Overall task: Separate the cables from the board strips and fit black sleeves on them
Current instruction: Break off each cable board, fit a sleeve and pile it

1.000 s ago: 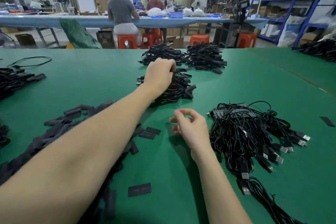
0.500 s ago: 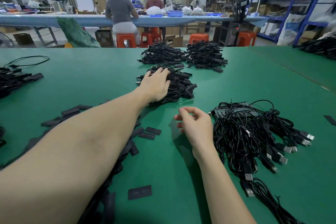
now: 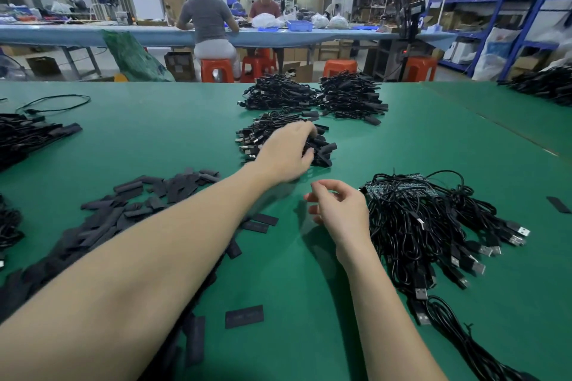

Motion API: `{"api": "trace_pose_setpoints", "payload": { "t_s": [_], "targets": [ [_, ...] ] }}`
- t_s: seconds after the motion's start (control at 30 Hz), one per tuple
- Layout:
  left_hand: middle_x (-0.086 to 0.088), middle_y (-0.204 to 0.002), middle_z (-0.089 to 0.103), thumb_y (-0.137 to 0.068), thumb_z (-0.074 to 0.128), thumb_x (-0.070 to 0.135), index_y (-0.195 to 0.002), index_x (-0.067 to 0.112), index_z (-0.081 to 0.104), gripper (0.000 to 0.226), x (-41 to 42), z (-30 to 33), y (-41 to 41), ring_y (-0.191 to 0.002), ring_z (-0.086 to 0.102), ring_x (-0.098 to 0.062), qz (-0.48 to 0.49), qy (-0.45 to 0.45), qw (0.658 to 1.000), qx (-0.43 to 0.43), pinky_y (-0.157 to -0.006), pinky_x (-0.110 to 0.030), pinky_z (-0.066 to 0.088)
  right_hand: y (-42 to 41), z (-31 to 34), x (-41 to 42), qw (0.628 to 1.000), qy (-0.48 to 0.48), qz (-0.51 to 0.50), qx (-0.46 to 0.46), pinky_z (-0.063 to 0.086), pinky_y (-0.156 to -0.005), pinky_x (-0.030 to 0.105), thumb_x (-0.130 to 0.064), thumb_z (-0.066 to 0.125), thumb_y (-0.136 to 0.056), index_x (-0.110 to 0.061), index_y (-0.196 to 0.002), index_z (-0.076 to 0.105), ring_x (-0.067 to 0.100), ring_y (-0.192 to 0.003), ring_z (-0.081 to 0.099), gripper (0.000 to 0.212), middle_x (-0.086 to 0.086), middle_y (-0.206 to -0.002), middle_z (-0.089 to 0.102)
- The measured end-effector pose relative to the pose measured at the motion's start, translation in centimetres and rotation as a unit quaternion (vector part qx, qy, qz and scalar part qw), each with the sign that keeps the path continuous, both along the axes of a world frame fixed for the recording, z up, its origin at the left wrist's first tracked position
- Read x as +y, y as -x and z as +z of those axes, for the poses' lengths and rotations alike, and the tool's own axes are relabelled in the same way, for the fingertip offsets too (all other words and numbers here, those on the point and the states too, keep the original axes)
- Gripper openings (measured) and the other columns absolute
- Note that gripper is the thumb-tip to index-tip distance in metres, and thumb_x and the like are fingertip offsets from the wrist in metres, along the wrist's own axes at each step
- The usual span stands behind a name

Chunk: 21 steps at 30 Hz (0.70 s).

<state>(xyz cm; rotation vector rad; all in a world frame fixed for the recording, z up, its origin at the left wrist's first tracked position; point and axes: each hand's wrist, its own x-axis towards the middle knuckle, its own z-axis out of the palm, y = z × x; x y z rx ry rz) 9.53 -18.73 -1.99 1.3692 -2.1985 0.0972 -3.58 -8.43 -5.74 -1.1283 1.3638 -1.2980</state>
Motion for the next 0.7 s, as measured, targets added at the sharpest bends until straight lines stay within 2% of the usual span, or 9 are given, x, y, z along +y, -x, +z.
{"api": "trace_pose_setpoints", "payload": {
  "t_s": [0.07, 0.17, 0.27, 0.37, 0.47, 0.53, 0.6, 0.7],
  "targets": [
    [-0.008, -0.115, 0.066, -0.092, 0.056, 0.013, -0.116, 0.008, 0.059, 0.025, 1.0, -0.7, 1.5, -0.108, 0.058, -0.026, -0.034, -0.047, 0.998, 0.026, -0.096, -0.040, 0.045, 0.9, 0.3, 0.1, 1.000, 0.005, 0.003, 0.016, 0.059, -0.078, 0.041, -0.023, 0.066, -0.093, -0.020, -0.089, 0.072, 0.010, -0.059, 0.067, 0.007, -0.006, -0.072, 0.076],
    [-0.004, -0.102, 0.069, -0.092, 0.058, 0.008, -0.107, 0.005, 0.065, 0.017, 1.8, -1.3, 4.1, -0.094, 0.062, -0.023, -0.056, -0.135, 0.984, 0.102, -0.092, -0.035, 0.048, 2.8, 0.9, 0.2, 1.000, -0.004, -0.004, 0.025, 0.062, -0.081, 0.048, -0.020, 0.067, -0.088, -0.017, -0.086, 0.073, 0.017, -0.063, 0.074, 0.008, 0.000, -0.074, 0.077],
    [-0.009, -0.109, 0.072, -0.095, 0.061, 0.012, -0.110, 0.007, 0.070, 0.018, 1.8, -1.4, 7.0, -0.102, 0.066, -0.024, -0.037, -0.215, 0.966, 0.139, -0.091, -0.026, 0.048, 5.0, 1.5, 0.1, 0.999, -0.011, -0.024, 0.045, 0.063, -0.078, 0.050, -0.020, 0.066, -0.087, -0.015, -0.084, 0.073, 0.022, -0.063, 0.075, 0.009, 0.003, -0.070, 0.076],
    [-0.011, -0.115, 0.072, -0.095, 0.061, 0.016, -0.114, 0.010, 0.072, 0.023, 1.7, -1.6, 9.2, -0.109, 0.065, -0.023, -0.026, -0.295, 0.944, 0.147, -0.089, -0.025, 0.047, 6.9, 2.2, 0.0, 0.995, -0.018, -0.042, 0.092, 0.063, -0.076, 0.047, -0.022, 0.064, -0.081, -0.016, -0.084, 0.072, 0.021, -0.061, 0.075, 0.011, 0.001, -0.064, 0.074],
    [-0.006, -0.108, 0.074, -0.092, 0.065, 0.023, -0.108, 0.016, 0.075, 0.019, 1.7, -1.8, 10.5, -0.101, 0.065, -0.017, 0.014, -0.306, 0.935, 0.178, -0.079, -0.019, 0.043, 8.3, 2.9, -0.1, 0.990, -0.034, -0.064, 0.122, 0.063, -0.076, 0.044, -0.026, 0.064, -0.081, -0.016, -0.082, 0.071, 0.020, -0.058, 0.074, 0.012, -0.001, -0.061, 0.073],
    [0.000, -0.097, 0.071, -0.090, 0.070, 0.031, -0.099, 0.020, 0.074, 0.015, 1.6, -1.8, 11.1, -0.096, 0.064, -0.014, 0.043, -0.302, 0.929, 0.209, -0.078, -0.019, 0.042, 8.9, 2.9, 0.0, 0.988, -0.048, -0.082, 0.124, 0.064, -0.075, 0.044, -0.025, 0.065, -0.084, -0.016, -0.080, 0.070, 0.020, -0.055, 0.073, 0.012, -0.001, -0.058, 0.072],
    [-0.001, -0.091, 0.067, -0.089, 0.072, 0.033, -0.094, 0.019, 0.071, 0.014, 1.6, -1.5, 11.6, -0.086, 0.060, -0.015, 0.047, -0.336, 0.906, 0.254, -0.074, -0.023, 0.044, 9.2, 2.8, 0.2, 0.987, -0.058, -0.088, 0.120, 0.064, -0.075, 0.044, -0.021, 0.065, -0.086, -0.015, -0.080, 0.070, 0.021, -0.055, 0.073, 0.010, -0.001, -0.056, 0.071],
    [-0.002, -0.065, 0.057, -0.093, 0.068, 0.028, -0.079, 0.013, 0.062, 0.022, 2.4, -0.6, 12.1, -0.056, 0.050, -0.013, 0.014, -0.420, 0.840, 0.342, -0.053, -0.023, 0.041, 9.4, 3.1, 0.4, 0.984, -0.061, -0.091, 0.142, 0.064, -0.071, 0.037, -0.020, 0.063, -0.087, -0.016, -0.080, 0.071, 0.016, -0.052, 0.072, 0.011, -0.004, -0.051, 0.068]
  ]
}}
